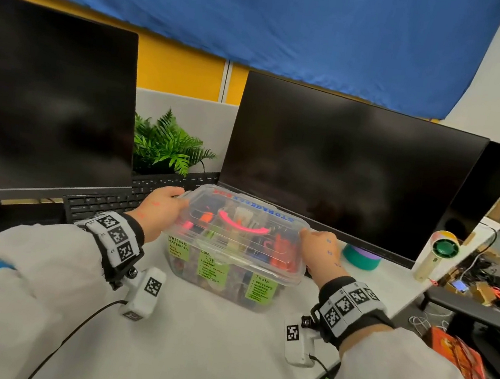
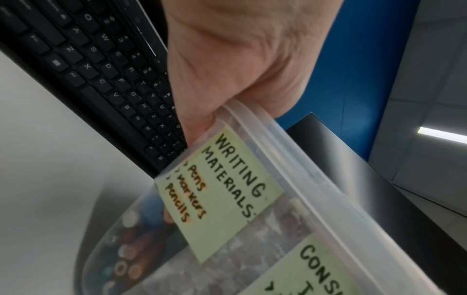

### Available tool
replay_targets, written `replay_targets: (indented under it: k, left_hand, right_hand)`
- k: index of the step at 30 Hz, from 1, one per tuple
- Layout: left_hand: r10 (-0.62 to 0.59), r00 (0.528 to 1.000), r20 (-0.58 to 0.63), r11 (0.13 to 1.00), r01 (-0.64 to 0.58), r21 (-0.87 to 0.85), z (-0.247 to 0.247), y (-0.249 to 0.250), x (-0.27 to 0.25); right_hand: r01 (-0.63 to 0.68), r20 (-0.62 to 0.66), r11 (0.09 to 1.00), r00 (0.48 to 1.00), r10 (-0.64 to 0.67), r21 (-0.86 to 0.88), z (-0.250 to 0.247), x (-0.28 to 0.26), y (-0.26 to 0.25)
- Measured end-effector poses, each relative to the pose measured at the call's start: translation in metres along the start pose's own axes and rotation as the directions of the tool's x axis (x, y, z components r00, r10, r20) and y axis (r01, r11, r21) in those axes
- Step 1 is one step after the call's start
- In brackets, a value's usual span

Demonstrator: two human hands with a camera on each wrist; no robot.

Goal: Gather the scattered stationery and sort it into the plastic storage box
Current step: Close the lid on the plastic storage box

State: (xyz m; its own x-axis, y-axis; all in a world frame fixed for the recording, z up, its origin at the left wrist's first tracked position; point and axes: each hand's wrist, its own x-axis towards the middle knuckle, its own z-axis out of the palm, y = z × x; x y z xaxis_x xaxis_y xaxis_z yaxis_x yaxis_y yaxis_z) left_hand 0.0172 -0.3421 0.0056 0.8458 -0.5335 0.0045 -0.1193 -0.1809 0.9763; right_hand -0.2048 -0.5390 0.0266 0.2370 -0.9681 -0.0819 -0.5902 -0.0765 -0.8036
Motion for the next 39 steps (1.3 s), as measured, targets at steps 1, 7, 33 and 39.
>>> replay_targets:
  k: [1, 7, 33, 39]
  left_hand:
    - [-0.007, 1.0, -0.008, 1.0, 0.007, -0.009, 0.0, 0.0, 0.0]
    - [0.229, 0.963, -0.141, 0.971, -0.215, 0.108, 0.0, 0.02, -0.011]
    - [0.148, 0.987, 0.065, 0.905, -0.108, -0.41, -0.02, 0.075, -0.039]
    - [0.048, 0.998, 0.037, 0.868, -0.023, -0.496, -0.018, 0.064, -0.024]
  right_hand:
    - [0.018, -0.003, 0.999, 1.0, -0.018, -0.042, 0.0, 0.0, 0.0]
    - [0.212, -0.084, 0.966, 0.97, -0.226, -0.15, -0.003, 0.002, 0.003]
    - [0.159, 0.365, 0.581, 0.639, -0.677, 0.798, -0.043, -0.034, -0.027]
    - [0.227, 0.206, 0.744, 0.873, -0.441, 0.628, -0.034, -0.011, -0.016]
